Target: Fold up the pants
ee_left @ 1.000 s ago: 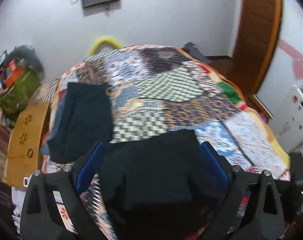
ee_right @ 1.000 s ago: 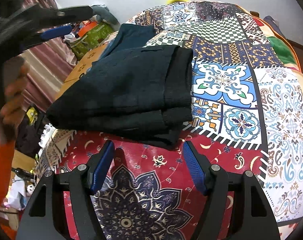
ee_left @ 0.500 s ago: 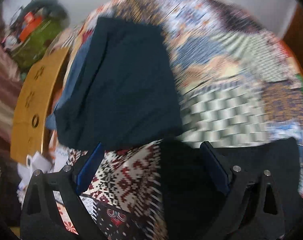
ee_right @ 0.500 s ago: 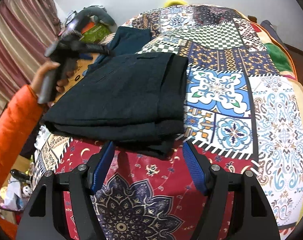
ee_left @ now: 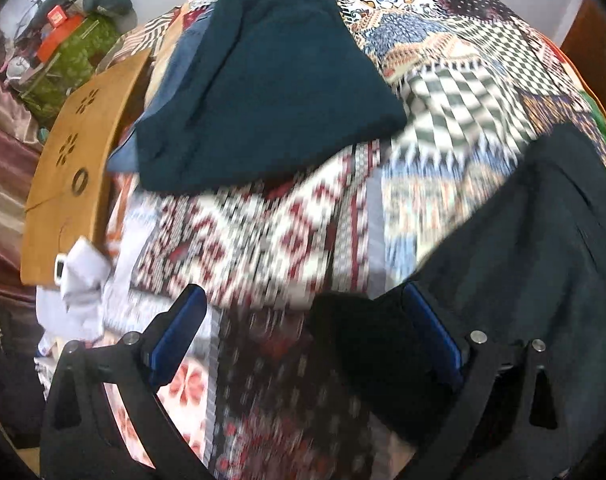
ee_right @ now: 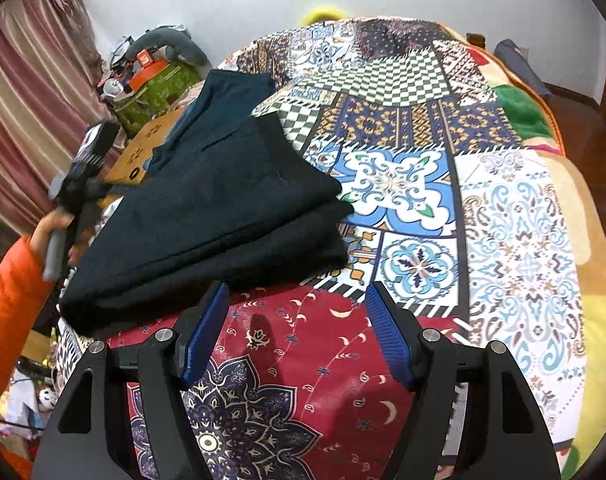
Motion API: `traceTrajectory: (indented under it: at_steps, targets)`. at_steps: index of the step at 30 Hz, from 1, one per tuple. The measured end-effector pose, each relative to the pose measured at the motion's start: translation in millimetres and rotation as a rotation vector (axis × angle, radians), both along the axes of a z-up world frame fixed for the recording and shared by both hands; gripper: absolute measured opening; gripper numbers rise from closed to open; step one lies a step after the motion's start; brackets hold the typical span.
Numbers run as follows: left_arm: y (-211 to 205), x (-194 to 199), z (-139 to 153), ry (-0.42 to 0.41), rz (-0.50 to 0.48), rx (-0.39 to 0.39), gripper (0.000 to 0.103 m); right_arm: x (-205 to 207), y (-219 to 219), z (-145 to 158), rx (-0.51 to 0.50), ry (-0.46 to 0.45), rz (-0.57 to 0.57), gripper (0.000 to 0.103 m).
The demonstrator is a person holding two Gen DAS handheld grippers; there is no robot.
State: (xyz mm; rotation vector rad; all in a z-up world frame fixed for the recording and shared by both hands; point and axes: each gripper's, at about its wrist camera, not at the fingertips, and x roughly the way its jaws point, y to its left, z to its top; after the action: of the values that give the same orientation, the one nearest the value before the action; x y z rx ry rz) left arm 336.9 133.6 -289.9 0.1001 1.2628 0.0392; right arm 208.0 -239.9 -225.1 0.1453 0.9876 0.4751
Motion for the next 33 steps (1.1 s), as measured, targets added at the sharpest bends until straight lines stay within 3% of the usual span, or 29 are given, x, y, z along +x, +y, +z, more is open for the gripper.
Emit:
traceTrajectory:
  at_steps: [8,17,25,30,33]
  targets:
    - [7.8,-77.1,17.0,-0.020,0.037,-0.152,0.100,-6.4,-8.4,14.0,-0.007,-0.046,-0.006,0.067]
    - [-11.0,-112.2,38.0,-0.070,0.027,-0.167,0.099,-5.7,-3.7,18.2,-0.015,-0.072,0.019,0.067]
    - [-5.7,-95.7,74.1,-0.156,0.018,-0.191,0.099,9.0,8.4,16.4,-0.011,-0.088,0.044,0.067]
    - [-14.0,-57.4,98.9,-0.227,-0.016,-0.207,0.099,34.7,23.2,14.0,-0.006,-0.098,0.054,0.067]
    - [-30.5,-30.1,98.1,-0.223,-0.071,-0.187,0.088,54.8,32.4,11.0,-0.021,-0.107,0.050,0.067]
